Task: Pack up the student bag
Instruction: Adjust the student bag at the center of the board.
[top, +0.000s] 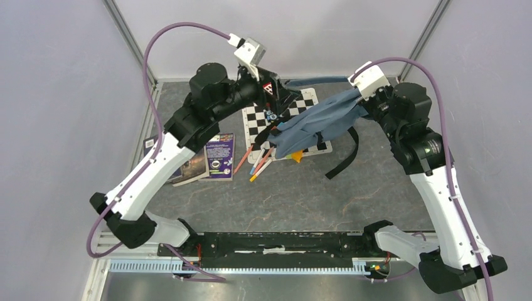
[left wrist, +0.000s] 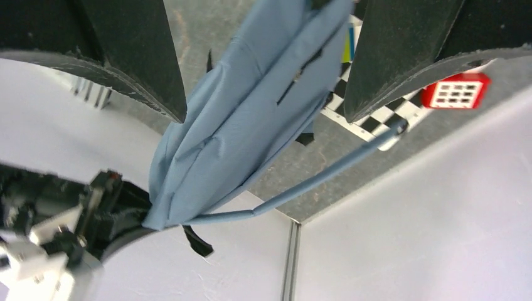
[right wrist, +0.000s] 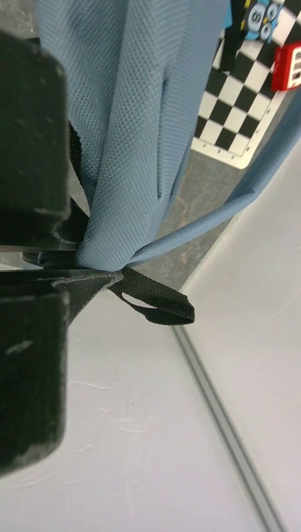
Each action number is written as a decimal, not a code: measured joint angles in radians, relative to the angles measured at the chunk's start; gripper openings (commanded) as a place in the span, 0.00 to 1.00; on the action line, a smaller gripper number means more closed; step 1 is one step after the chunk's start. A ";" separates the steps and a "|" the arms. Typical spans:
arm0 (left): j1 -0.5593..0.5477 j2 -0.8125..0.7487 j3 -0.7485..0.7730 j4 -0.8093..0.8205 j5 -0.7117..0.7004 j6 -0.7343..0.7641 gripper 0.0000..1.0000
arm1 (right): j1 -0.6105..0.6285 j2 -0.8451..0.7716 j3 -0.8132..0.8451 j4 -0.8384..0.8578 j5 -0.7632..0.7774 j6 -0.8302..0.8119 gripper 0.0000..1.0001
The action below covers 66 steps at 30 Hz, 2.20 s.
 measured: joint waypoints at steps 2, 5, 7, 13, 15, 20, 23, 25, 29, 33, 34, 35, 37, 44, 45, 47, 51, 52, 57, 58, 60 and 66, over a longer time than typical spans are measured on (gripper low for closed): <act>-0.020 -0.037 -0.008 -0.014 0.001 0.095 1.00 | 0.000 -0.002 0.017 -0.003 -0.041 -0.001 0.00; -0.062 -0.051 -0.008 -0.039 0.014 0.179 1.00 | 0.000 -0.002 0.037 -0.008 -0.086 0.002 0.00; -0.092 -0.047 -0.008 -0.059 0.024 0.203 1.00 | 0.000 -0.001 0.052 -0.014 -0.109 0.007 0.00; -0.254 0.032 0.004 -0.079 -0.014 0.229 1.00 | 0.000 0.002 0.080 -0.029 -0.146 0.023 0.00; -0.300 0.072 0.011 -0.078 -0.069 0.234 1.00 | 0.000 0.003 0.085 -0.032 -0.155 0.028 0.00; -0.345 0.130 0.013 -0.066 -0.236 0.254 1.00 | 0.000 0.004 0.091 -0.048 -0.163 0.034 0.00; -0.354 0.155 0.033 -0.061 -0.306 0.267 1.00 | -0.001 0.004 0.091 -0.048 -0.169 0.041 0.00; -0.359 0.176 0.055 -0.057 -0.332 0.271 0.95 | 0.000 0.004 0.091 -0.040 -0.188 0.055 0.00; -0.369 0.217 0.093 -0.051 -0.357 0.269 0.45 | 0.000 -0.006 0.065 0.005 -0.233 0.097 0.00; -0.378 0.235 0.106 -0.062 -0.403 0.265 0.02 | -0.001 -0.040 -0.022 0.099 -0.244 0.141 0.42; -0.378 0.236 0.107 -0.063 -0.417 0.258 0.02 | -0.001 -0.050 -0.048 0.126 -0.243 0.154 0.60; -0.376 0.237 0.107 -0.069 -0.432 0.249 0.02 | -0.002 -0.059 -0.067 0.148 -0.239 0.174 0.71; -0.371 0.237 0.107 -0.085 -0.450 0.220 0.02 | -0.005 -0.083 -0.114 0.227 -0.209 0.203 0.90; -0.299 0.245 0.146 -0.120 -0.423 0.010 0.02 | -0.005 -0.162 -0.288 0.399 -0.057 0.280 0.98; -0.285 0.245 0.148 -0.121 -0.410 -0.011 0.02 | -0.005 -0.166 -0.312 0.408 -0.047 0.280 0.98; -0.261 0.245 0.151 -0.123 -0.400 -0.045 0.02 | -0.005 -0.159 -0.357 0.423 -0.026 0.279 0.98; -0.243 0.245 0.153 -0.124 -0.393 -0.071 0.02 | -0.029 -0.123 -0.399 0.433 -0.019 0.278 0.98; -0.243 0.245 0.153 -0.125 -0.390 -0.072 0.02 | -0.045 -0.115 -0.404 0.438 -0.026 0.279 0.98; -0.247 0.244 0.153 -0.135 -0.378 -0.070 0.02 | -0.153 -0.068 -0.407 0.498 -0.113 0.279 0.98; -0.248 0.243 0.153 -0.135 -0.378 -0.069 0.02 | -0.167 -0.057 -0.407 0.511 -0.132 0.278 0.98; -0.248 0.243 0.153 -0.137 -0.378 -0.067 0.02 | -0.188 -0.031 -0.406 0.534 -0.184 0.270 0.98; -0.248 0.238 0.153 -0.145 -0.343 -0.029 0.02 | -0.201 0.024 -0.403 0.588 -0.307 0.187 0.81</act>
